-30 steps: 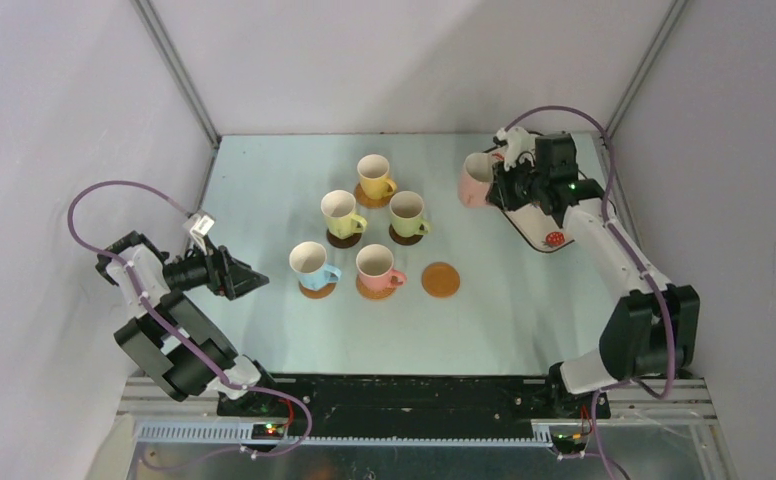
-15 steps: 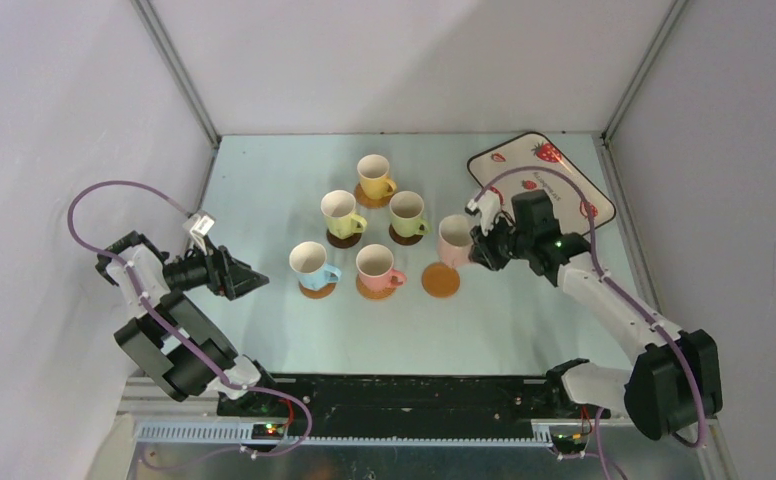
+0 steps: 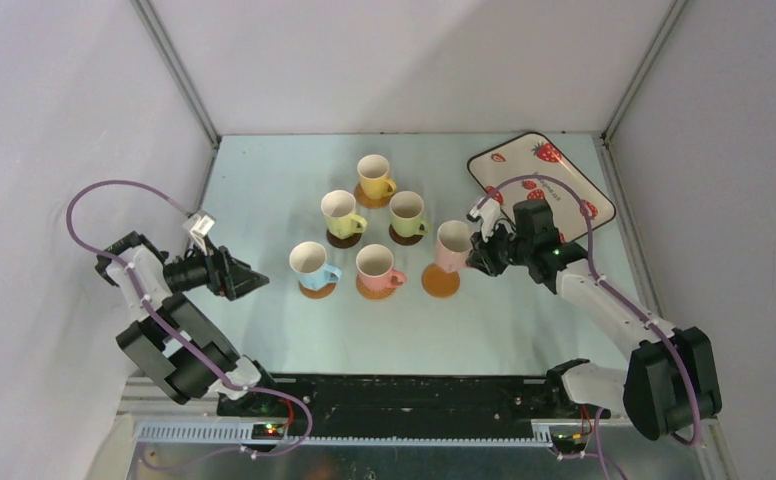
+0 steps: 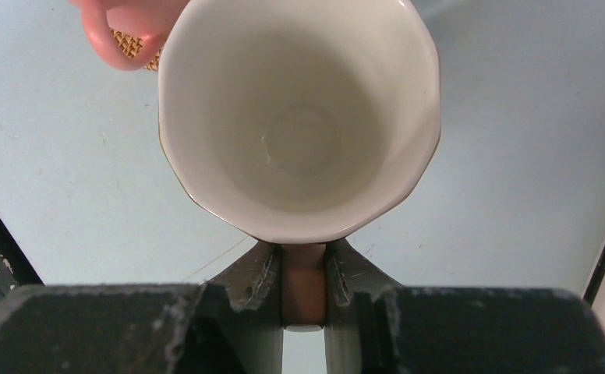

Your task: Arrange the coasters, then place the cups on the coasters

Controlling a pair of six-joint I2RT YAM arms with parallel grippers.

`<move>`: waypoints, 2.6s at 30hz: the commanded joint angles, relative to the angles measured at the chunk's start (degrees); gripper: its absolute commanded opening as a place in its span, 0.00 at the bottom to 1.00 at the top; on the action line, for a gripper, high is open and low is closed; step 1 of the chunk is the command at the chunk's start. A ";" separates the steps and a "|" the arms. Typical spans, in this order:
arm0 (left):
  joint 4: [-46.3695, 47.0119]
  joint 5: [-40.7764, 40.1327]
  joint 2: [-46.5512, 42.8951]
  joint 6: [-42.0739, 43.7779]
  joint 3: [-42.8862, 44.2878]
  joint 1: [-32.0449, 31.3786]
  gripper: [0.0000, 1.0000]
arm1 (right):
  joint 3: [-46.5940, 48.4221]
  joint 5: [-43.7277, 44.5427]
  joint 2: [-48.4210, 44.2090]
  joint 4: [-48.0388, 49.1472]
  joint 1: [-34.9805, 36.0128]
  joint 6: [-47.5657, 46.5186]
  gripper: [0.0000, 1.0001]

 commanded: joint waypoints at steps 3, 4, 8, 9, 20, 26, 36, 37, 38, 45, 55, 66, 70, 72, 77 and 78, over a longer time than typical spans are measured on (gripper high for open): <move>-2.46 1.92 -1.28 1.10 1.41 0.63 0.98 | 0.36 -2.52 1.23 6.34 2.75 -3.15 0.00; -2.49 1.90 -1.29 1.08 1.43 0.66 0.98 | 0.34 -2.47 1.95 6.32 3.37 -3.35 0.00; -2.48 1.82 -1.53 1.16 1.34 0.71 0.98 | 0.34 -1.77 3.12 6.38 4.05 -4.15 0.00; -2.49 1.81 -1.55 1.15 1.32 0.72 0.98 | 0.34 -1.84 3.35 6.15 4.02 -4.34 0.00; -2.50 1.93 -1.48 1.21 1.34 0.79 0.98 | -0.63 -3.00 4.36 6.06 3.45 -5.77 0.00; -2.51 1.91 -1.25 1.13 1.40 0.81 0.98 | -0.63 -3.50 5.36 5.82 3.06 -5.85 0.00; -2.50 1.97 -1.22 1.23 1.42 0.80 0.98 | -0.63 -3.64 6.52 6.34 3.50 -5.57 0.00; -2.51 1.97 -1.22 1.19 1.41 0.81 0.98 | -0.63 -3.60 6.52 6.38 3.52 -5.46 0.00; -2.52 1.97 -1.22 1.18 1.41 0.77 0.98 | -0.63 -3.46 6.64 6.52 3.60 -5.39 0.00; -2.51 1.95 -1.14 1.13 1.42 0.80 0.98 | -0.63 -3.00 7.13 6.83 3.93 -5.34 0.00; -2.49 2.03 -0.87 1.22 1.56 0.73 0.98 | -0.63 -2.65 8.10 6.21 4.75 -6.53 0.02; -2.53 2.01 -0.78 1.12 1.49 0.76 0.98 | -0.65 -3.09 7.38 4.97 4.79 -7.91 0.03; -2.47 2.04 -0.75 1.16 1.53 0.81 0.98 | -0.63 -3.38 6.97 4.61 4.63 -8.19 0.03; -2.50 1.96 -0.77 1.14 1.57 0.80 0.98 | -0.63 -3.45 6.90 4.36 4.47 -8.40 0.03; -2.53 2.03 -0.77 1.06 1.49 0.75 0.98 | -0.64 -3.93 7.07 3.83 3.90 -8.92 0.03; -2.48 2.01 -0.73 1.06 1.49 0.74 0.98 | -0.65 -4.07 7.04 3.73 3.86 -8.92 0.03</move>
